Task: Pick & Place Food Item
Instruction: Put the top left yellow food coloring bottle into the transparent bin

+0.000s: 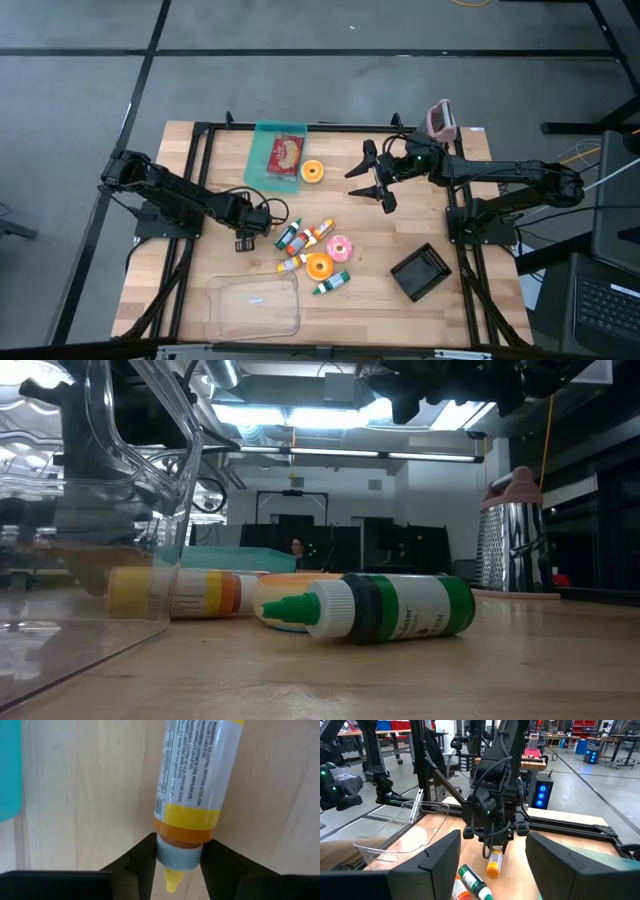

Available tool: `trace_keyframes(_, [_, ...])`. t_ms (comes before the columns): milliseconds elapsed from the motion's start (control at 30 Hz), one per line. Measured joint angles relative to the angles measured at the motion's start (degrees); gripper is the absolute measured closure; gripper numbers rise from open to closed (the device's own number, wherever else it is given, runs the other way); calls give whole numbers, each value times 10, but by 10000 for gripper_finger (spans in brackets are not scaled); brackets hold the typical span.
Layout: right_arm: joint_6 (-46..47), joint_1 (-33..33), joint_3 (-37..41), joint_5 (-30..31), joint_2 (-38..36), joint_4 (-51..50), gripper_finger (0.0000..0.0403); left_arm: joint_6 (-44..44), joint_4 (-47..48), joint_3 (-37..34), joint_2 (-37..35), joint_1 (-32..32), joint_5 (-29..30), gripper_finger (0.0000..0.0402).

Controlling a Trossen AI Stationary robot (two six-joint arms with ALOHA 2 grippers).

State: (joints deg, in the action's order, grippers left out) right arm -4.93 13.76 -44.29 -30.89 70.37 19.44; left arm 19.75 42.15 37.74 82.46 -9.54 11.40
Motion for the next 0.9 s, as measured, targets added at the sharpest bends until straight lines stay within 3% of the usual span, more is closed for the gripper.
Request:
trace_keyframes(267, [0,0,0,0,0,0,181,23,16,1,0,0,5,286])
trace_keyframes(467, [-1,0,0,0,0,1,181,53,153,54,1,0,15,286])
trace_keyframes(600, [-2,0,0,0,0,3,181,56,273,142,0,-12,9,286])
trace_keyframes(767, [-2,0,0,0,0,3,181,89,469,315,16,-35,8,287])
trace_keyframes(900, [-3,0,0,0,0,3,181,105,472,417,36,-51,-61,287])
